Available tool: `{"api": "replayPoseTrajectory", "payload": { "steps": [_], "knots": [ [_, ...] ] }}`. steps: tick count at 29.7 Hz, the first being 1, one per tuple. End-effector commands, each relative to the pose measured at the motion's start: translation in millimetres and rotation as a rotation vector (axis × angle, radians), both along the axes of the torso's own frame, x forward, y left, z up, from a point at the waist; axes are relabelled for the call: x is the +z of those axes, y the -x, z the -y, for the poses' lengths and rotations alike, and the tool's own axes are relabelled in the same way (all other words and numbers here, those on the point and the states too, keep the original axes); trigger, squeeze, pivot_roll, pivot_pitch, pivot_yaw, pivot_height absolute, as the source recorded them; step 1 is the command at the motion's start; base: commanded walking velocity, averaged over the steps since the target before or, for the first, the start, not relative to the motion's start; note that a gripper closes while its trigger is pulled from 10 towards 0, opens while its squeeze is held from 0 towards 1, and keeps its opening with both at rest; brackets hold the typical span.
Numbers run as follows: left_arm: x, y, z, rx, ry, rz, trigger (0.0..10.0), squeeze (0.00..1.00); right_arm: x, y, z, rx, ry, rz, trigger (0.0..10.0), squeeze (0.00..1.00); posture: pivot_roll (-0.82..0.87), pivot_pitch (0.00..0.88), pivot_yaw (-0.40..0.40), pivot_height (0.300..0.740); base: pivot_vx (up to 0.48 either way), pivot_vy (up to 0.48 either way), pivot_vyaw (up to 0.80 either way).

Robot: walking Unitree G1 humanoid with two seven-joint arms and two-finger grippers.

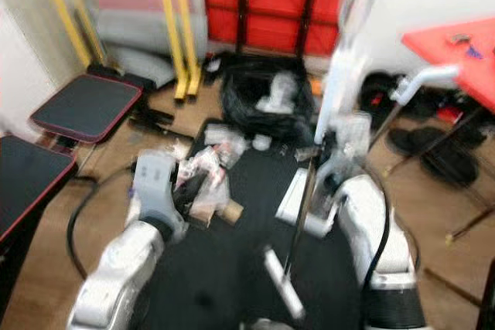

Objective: Sweep floor

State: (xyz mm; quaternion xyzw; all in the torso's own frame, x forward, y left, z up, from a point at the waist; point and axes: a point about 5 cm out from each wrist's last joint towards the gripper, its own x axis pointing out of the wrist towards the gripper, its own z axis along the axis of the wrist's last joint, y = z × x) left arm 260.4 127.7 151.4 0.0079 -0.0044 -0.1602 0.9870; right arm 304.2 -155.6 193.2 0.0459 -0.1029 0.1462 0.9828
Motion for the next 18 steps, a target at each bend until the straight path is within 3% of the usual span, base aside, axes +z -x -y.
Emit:
{"api": "replayPoseTrajectory", "payload": {
  "steps": [1, 14, 15, 18],
  "knots": [
    [-3, 0.9, 1.5, -0.013, -0.004, -0.017, 10.0, 0.00, 11, 0.3, 1.9, -0.010, 0.004, 0.054, 10.0, 0.00, -0.10, 0.177, -0.176, 0.740, 0.375, 0.000, 0.00],
    [-2, 0.9, 2.7, -0.015, 0.001, -0.017, 10.0, 0.00, 23, 0.7, -7.9, 0.054, -0.006, 0.101, 10.0, 0.00, -0.10, 0.183, -0.180, 0.740, 0.372, 0.000, 0.00],
    [-2, 0.8, 3.0, -0.014, 0.004, -0.017, 10.0, 0.00, 26, 2.6, -11.6, 0.099, -0.021, 0.124, 0.0, 0.00, -0.10, 0.185, -0.182, 0.740, 0.360, 0.000, 0.00],
    [-2, 0.1, 2.5, -0.005, 0.009, -0.018, 10.0, 0.00, 28, 4.6, -13.8, 0.127, -0.028, 0.140, 0.0, 0.00, -0.10, 0.186, -0.183, 0.740, 0.280, 0.000, 0.00]
  ]
}}
